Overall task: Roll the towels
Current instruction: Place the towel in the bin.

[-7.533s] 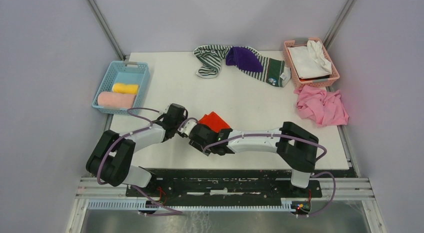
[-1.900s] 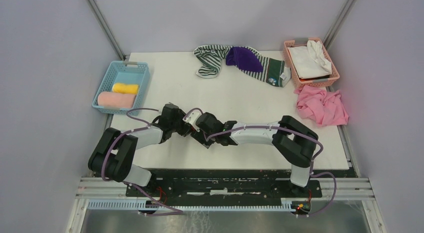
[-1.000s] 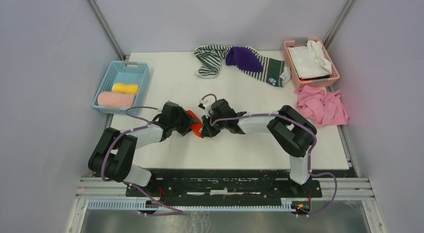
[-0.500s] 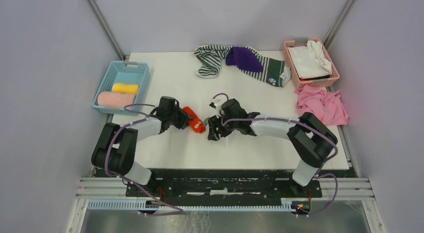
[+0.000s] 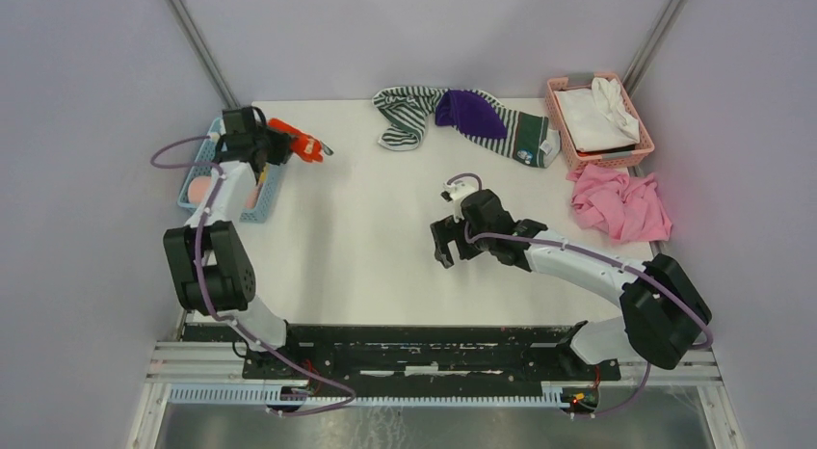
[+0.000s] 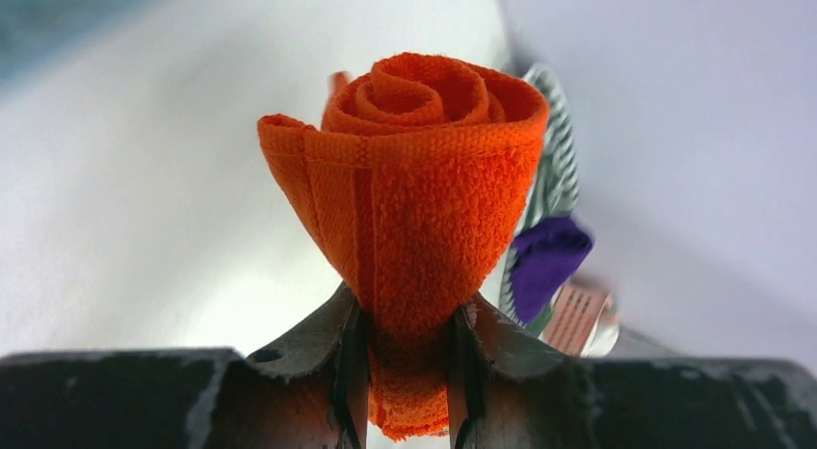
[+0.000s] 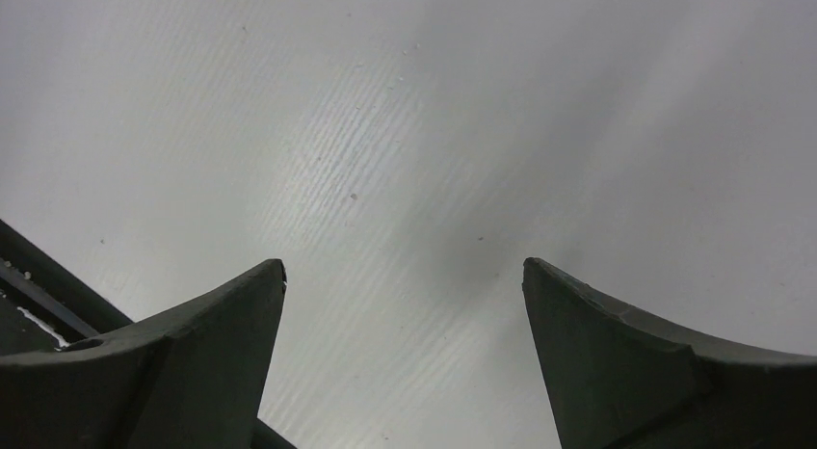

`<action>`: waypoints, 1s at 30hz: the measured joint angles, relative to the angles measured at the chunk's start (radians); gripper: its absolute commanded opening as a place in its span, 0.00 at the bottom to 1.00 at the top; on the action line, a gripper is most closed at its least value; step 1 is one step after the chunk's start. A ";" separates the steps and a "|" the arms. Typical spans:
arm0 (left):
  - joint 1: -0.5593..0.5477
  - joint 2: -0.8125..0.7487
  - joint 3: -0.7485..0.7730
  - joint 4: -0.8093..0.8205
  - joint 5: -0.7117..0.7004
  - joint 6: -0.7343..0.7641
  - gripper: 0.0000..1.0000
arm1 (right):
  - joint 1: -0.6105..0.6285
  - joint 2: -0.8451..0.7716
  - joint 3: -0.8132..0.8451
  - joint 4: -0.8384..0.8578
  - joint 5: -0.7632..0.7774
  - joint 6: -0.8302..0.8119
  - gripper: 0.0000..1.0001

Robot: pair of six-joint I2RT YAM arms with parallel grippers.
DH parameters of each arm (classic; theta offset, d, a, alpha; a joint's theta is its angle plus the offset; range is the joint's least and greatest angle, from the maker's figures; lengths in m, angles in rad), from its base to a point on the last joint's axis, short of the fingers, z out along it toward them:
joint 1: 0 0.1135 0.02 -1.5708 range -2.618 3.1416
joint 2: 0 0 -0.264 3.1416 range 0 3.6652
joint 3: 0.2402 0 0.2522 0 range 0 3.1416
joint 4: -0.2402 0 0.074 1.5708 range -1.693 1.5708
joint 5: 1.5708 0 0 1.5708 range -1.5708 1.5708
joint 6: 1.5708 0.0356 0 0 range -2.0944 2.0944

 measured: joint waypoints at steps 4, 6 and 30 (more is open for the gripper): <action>0.102 0.104 0.194 -0.022 -0.028 0.026 0.21 | -0.011 0.000 -0.008 -0.030 0.031 -0.011 1.00; 0.137 0.147 0.249 -0.016 -0.043 0.029 0.21 | -0.013 0.000 -0.013 -0.038 0.037 -0.016 1.00; 0.264 0.577 0.486 -0.054 -0.191 0.032 0.23 | -0.025 0.071 -0.032 -0.048 0.042 -0.061 1.00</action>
